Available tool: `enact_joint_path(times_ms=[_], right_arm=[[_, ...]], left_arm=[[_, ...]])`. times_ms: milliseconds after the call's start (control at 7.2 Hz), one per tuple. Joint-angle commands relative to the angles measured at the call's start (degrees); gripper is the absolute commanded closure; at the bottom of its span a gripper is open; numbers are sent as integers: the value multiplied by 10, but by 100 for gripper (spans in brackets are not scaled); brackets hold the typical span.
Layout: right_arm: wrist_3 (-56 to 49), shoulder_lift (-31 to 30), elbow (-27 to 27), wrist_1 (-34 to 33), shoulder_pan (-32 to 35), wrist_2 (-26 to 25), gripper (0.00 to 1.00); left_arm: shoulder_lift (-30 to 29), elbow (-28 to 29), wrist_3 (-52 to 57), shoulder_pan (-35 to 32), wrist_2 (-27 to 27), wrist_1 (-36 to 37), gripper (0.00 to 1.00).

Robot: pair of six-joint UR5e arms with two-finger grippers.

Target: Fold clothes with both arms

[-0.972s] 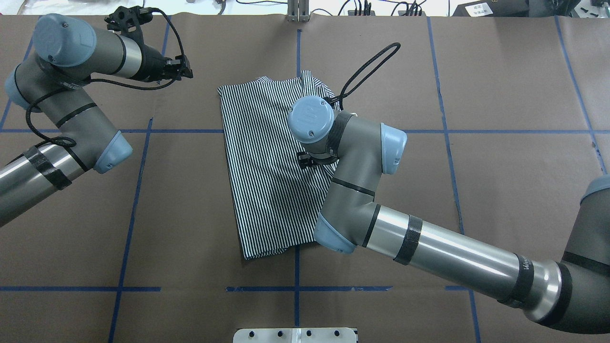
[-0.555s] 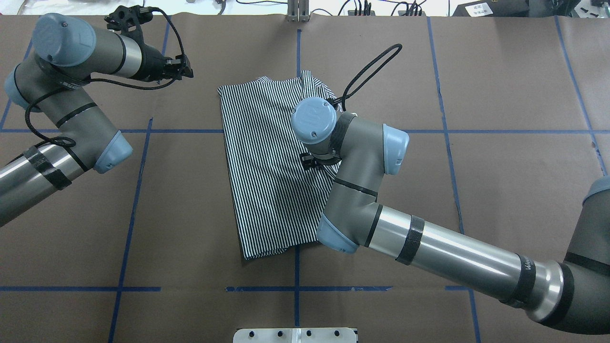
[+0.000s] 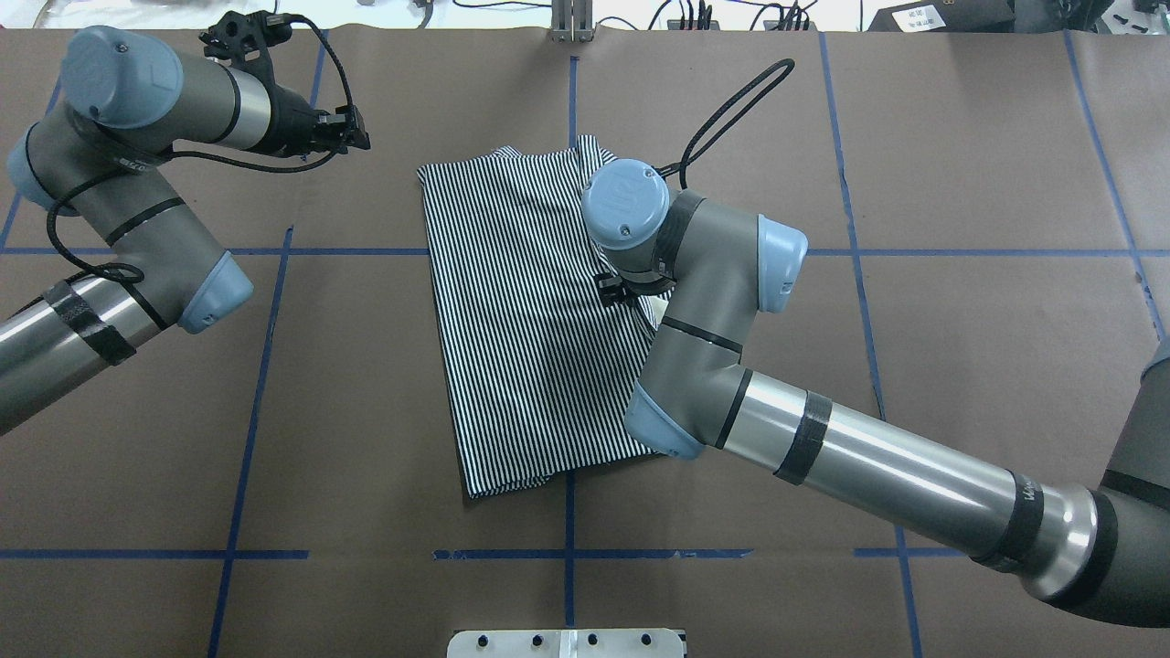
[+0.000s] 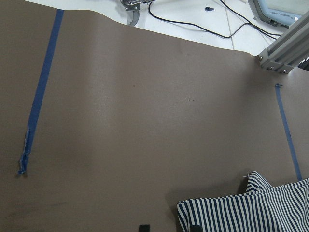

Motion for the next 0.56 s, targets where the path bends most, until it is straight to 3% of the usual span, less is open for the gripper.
enact_joint_path(times_ms=[0, 416], right_arm=[[-31, -19, 6, 2, 19, 14, 4], [-53, -40, 9, 5, 38, 16, 1]], left_arm=[[0, 0, 0, 0, 0, 0, 60], [-1, 0, -1, -1, 0, 1, 60]])
